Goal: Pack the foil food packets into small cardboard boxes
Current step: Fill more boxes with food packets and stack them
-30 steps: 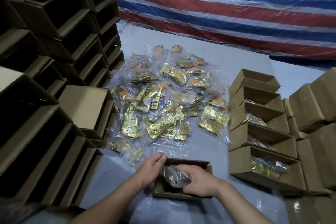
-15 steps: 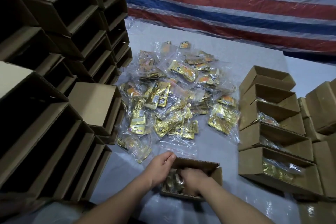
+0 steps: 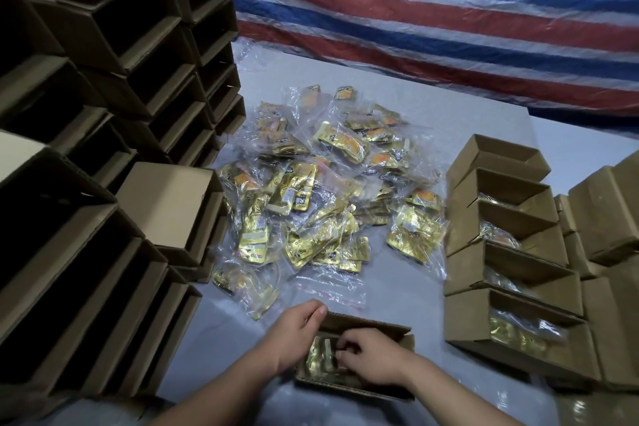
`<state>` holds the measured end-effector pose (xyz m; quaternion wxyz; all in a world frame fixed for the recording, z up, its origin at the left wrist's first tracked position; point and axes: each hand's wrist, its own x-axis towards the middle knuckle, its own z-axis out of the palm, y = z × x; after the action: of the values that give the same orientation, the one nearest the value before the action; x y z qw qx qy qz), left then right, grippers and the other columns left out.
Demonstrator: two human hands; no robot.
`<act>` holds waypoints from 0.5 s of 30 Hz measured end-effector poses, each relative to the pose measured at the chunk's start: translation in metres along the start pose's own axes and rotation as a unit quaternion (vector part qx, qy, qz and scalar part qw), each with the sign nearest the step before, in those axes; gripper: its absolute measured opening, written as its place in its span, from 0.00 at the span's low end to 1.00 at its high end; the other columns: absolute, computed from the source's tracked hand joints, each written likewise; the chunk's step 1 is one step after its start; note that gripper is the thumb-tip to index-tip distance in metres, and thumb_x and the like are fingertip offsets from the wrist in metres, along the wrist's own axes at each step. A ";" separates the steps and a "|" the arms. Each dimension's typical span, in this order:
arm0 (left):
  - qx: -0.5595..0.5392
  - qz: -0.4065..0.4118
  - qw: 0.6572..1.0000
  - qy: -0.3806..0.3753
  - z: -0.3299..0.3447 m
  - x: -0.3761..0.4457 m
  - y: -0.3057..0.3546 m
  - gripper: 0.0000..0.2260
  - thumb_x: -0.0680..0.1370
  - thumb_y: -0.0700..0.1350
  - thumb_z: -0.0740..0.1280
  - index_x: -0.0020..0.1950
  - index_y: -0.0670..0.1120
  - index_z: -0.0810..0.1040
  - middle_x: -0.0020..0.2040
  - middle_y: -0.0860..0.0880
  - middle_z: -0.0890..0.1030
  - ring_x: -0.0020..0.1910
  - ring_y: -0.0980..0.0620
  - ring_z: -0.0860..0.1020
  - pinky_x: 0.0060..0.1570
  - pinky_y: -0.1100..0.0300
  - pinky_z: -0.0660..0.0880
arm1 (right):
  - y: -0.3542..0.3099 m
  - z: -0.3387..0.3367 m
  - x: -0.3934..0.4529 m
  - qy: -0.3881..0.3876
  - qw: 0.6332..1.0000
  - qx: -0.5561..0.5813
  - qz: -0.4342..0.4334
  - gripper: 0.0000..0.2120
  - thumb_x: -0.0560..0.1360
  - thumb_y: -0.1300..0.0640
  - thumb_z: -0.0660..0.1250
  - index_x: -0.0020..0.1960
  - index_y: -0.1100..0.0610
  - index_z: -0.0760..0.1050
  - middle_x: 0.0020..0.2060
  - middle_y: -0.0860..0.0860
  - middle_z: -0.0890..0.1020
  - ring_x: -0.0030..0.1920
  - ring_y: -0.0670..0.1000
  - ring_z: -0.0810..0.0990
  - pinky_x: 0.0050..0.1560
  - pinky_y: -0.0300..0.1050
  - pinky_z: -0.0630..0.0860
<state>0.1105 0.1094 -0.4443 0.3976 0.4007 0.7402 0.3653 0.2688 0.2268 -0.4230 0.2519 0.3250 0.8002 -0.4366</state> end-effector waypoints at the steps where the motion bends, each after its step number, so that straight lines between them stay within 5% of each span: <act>1: -0.004 0.002 1.000 0.000 0.000 0.000 -0.001 0.10 0.82 0.55 0.59 0.45 0.53 0.75 0.40 0.51 0.78 0.42 0.55 0.77 0.45 0.62 0.72 | -0.001 0.000 -0.001 -0.018 1.000 -0.012 0.010 0.13 0.79 0.45 0.63 0.53 0.52 0.80 0.46 0.47 0.82 0.46 0.45 0.78 0.48 0.40 0.72; 6: -0.005 0.002 1.000 -0.005 0.000 -0.001 0.000 0.10 0.82 0.54 0.59 0.46 0.54 0.75 0.41 0.52 0.78 0.41 0.58 0.76 0.44 0.65 0.72 | -0.015 0.012 0.008 -0.145 0.983 -0.086 0.076 0.29 0.80 0.39 0.51 0.72 0.54 0.71 0.71 0.56 0.73 0.70 0.56 0.71 0.68 0.48 0.65; 12: -0.017 -0.002 1.000 0.000 -0.005 -0.002 0.003 0.09 0.83 0.53 0.59 0.46 0.55 0.76 0.42 0.50 0.79 0.43 0.56 0.77 0.47 0.62 0.73 | -0.025 0.018 0.010 -0.119 0.988 -0.045 0.082 0.28 0.82 0.42 0.49 0.74 0.57 0.68 0.72 0.59 0.71 0.71 0.57 0.70 0.70 0.48 0.65; 15: -0.015 -0.007 1.000 -0.002 -0.009 -0.001 0.001 0.10 0.83 0.53 0.59 0.46 0.53 0.76 0.41 0.49 0.79 0.43 0.53 0.77 0.48 0.58 0.74 | -0.023 0.009 0.003 -0.090 0.993 -0.018 0.068 0.26 0.81 0.39 0.51 0.65 0.55 0.76 0.66 0.56 0.77 0.66 0.55 0.74 0.64 0.46 0.68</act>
<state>0.1034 0.1072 -0.4400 0.4079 0.3904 0.7365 0.3725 0.2509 0.2101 -0.4167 0.3580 0.3332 0.7580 -0.4317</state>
